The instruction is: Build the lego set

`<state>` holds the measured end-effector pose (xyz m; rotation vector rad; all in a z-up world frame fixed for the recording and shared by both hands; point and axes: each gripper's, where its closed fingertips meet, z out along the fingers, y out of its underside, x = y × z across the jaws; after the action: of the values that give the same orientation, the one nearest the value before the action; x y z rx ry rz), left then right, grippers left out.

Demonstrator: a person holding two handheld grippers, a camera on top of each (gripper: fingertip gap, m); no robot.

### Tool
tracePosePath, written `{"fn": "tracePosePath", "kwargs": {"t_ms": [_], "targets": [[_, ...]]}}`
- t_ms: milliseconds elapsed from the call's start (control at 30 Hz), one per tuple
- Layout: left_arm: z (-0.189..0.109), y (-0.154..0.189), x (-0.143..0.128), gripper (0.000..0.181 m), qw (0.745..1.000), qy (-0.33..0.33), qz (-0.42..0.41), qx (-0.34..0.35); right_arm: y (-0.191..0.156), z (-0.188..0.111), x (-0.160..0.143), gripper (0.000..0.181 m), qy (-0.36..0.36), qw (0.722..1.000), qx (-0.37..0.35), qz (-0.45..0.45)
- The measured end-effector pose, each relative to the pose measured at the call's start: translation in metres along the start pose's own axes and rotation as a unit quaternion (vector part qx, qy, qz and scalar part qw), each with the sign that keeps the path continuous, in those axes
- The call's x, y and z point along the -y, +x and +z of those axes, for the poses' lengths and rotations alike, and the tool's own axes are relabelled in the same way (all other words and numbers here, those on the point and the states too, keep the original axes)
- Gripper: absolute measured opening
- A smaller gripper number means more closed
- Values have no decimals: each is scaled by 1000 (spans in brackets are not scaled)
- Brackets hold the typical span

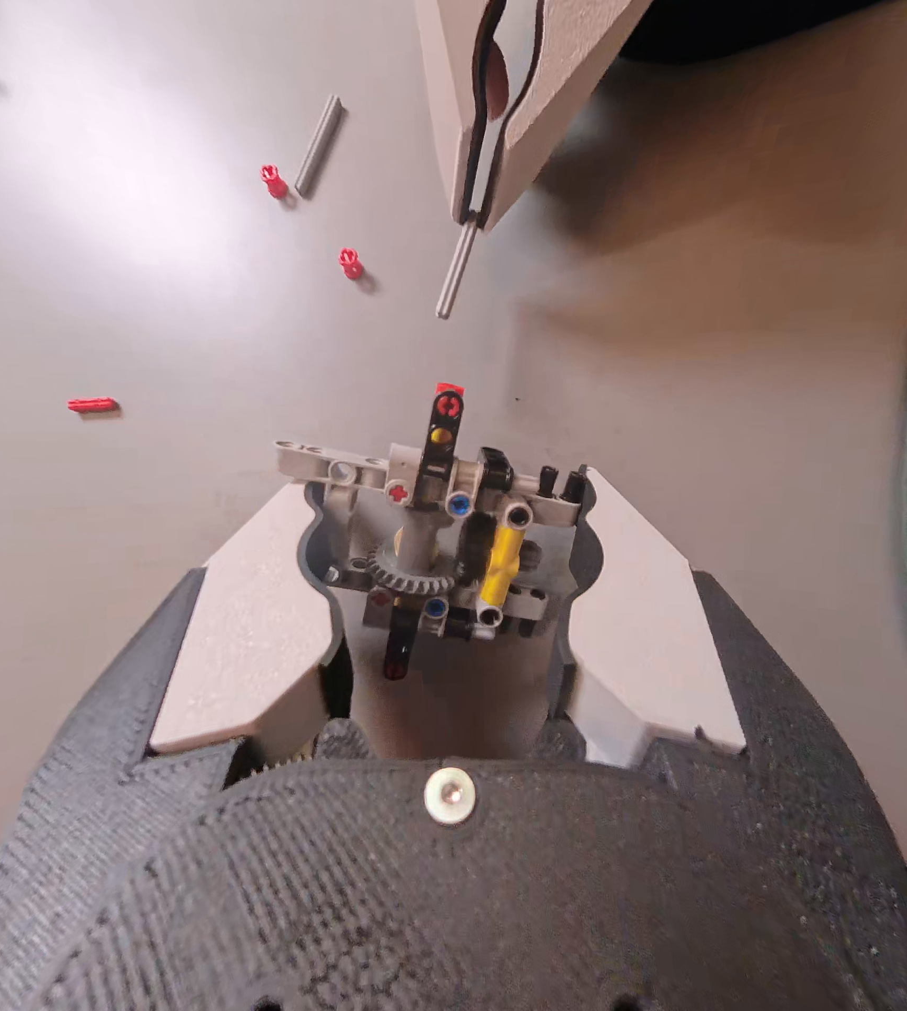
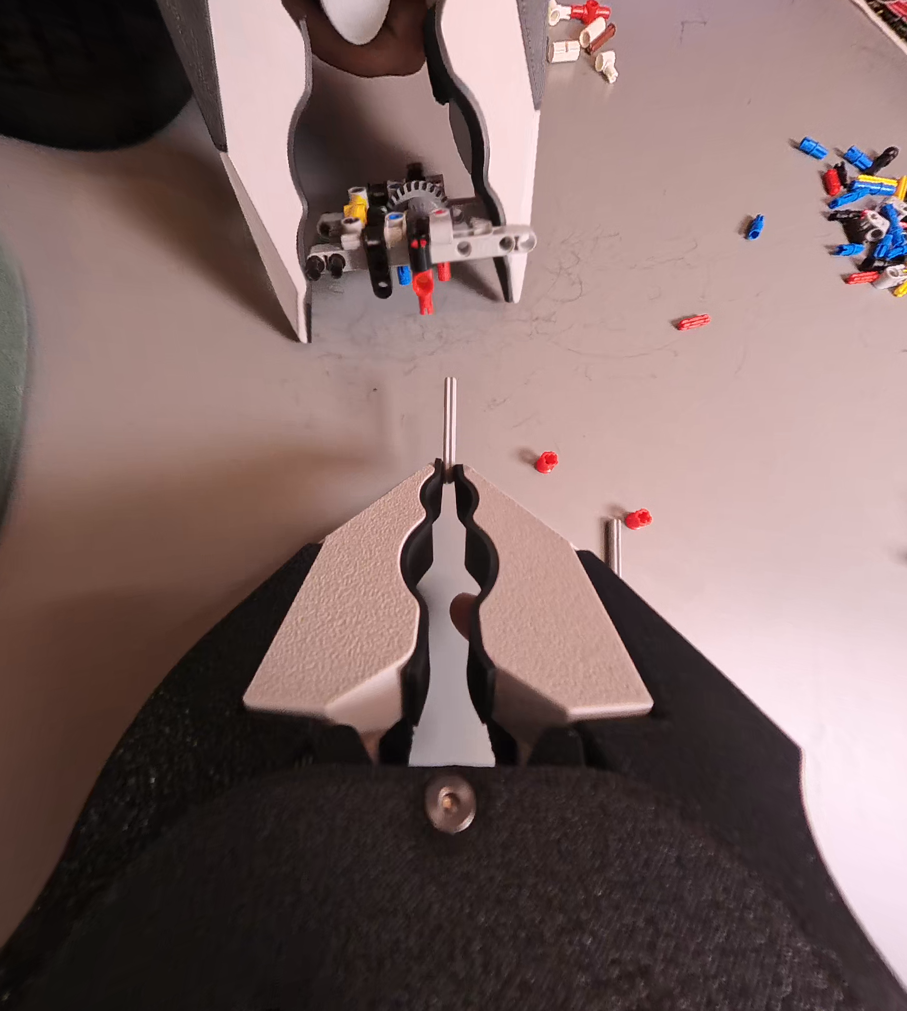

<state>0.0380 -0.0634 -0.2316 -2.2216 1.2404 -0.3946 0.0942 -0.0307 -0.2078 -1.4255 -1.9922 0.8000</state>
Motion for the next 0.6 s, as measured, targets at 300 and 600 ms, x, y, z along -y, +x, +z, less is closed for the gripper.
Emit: {"fn": "tracePosePath", "kwargs": {"t_ms": [300,600], "targets": [[0,3,-2,89,998,-49,-16,-27,2,-2,-2,2,9,1000,-2,2],[1,4,-2,94,998,-54,-12,-24,4,-6,-2,2,18,1000,-7,4]]}}
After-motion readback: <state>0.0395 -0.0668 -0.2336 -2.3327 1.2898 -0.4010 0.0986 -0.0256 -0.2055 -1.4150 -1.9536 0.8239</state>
